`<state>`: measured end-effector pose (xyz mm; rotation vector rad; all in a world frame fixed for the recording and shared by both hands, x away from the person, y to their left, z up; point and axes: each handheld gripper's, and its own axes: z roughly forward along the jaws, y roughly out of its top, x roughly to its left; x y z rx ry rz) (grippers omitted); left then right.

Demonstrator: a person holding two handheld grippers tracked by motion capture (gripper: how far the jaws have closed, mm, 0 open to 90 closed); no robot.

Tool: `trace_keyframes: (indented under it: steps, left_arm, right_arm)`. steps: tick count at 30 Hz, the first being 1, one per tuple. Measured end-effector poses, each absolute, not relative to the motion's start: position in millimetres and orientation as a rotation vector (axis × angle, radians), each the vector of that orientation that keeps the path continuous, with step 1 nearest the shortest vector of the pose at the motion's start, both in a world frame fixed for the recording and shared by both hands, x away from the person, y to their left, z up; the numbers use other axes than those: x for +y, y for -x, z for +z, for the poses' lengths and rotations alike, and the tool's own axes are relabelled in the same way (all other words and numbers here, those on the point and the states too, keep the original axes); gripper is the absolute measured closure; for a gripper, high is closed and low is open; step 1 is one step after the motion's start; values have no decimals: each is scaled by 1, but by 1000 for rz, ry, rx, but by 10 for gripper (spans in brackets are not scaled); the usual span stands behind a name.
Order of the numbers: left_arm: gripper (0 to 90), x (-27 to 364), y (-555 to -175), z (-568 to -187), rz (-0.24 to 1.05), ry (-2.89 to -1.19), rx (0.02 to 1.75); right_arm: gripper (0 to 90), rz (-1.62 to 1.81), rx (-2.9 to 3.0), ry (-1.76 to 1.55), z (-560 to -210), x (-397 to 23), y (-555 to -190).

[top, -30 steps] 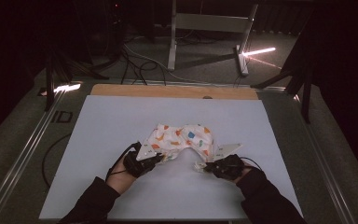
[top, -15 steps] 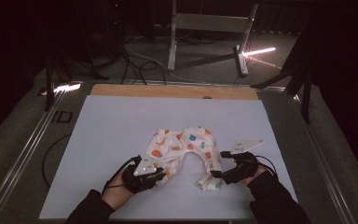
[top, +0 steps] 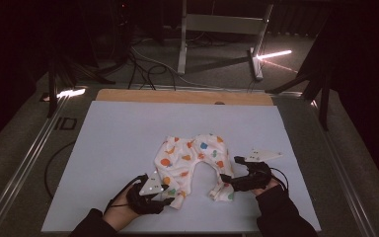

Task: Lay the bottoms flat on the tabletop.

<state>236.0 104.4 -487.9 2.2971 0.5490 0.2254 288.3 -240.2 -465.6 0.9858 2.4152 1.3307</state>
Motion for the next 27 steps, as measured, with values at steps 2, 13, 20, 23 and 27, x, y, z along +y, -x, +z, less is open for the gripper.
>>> trace_keyframes:
  steps: [2, 13, 20, 23, 27]
  left_arm:
    - [538, 94, -237, -488, 233, -2309, 526]
    - [871, 72, -249, -502, 302, -2364, 575]
    - [893, 98, -237, -480, 395, -2268, 669]
    - [892, 112, -229, -477, 424, -2246, 714]
    - [891, 131, -222, -478, 431, -2225, 794]
  right_arm:
    - [126, 1331, 2424, -976, -466, -240, -288]
    - [136, 1318, 2429, -972, -468, -243, -286]
    - [137, 1320, 2419, -986, -468, -243, -286]
    - [137, 1319, 2416, -978, -467, -243, -285]
    - [138, 1320, 2409, -991, -467, -243, -285]
